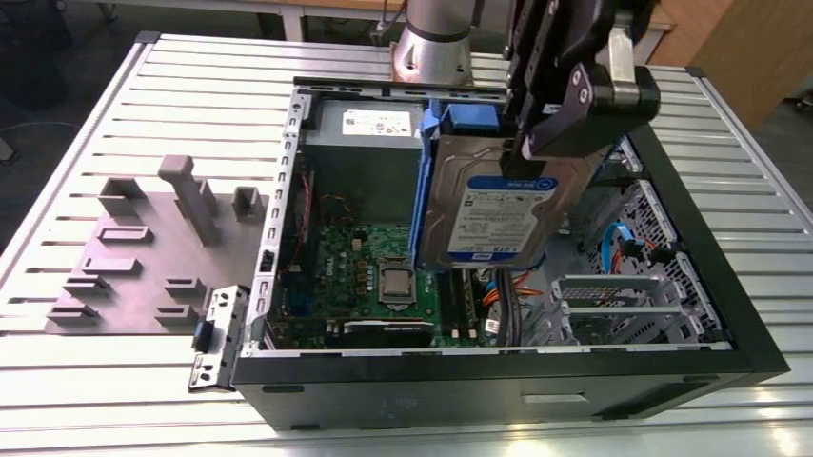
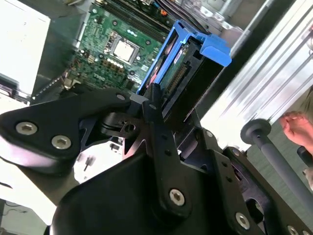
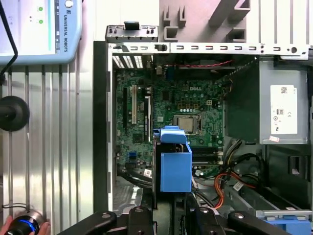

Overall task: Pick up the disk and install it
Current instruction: 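Pick up the disk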

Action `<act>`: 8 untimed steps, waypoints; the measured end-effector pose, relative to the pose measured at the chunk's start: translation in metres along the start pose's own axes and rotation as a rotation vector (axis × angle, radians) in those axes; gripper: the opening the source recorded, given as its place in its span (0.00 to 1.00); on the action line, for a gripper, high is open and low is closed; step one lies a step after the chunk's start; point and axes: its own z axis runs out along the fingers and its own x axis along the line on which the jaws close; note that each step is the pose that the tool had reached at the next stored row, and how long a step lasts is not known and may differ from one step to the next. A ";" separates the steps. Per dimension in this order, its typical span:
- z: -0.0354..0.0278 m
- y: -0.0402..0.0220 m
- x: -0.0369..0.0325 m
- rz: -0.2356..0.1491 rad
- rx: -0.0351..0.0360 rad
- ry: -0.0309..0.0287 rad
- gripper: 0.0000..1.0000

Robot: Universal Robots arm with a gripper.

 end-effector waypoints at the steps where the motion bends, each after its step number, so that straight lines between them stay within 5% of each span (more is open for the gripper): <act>1: -0.0001 -0.0001 0.0028 0.000 0.0000 0.0001 0.35; 8: -0.0003 -0.0002 0.0124 0.001 0.0000 0.0012 0.35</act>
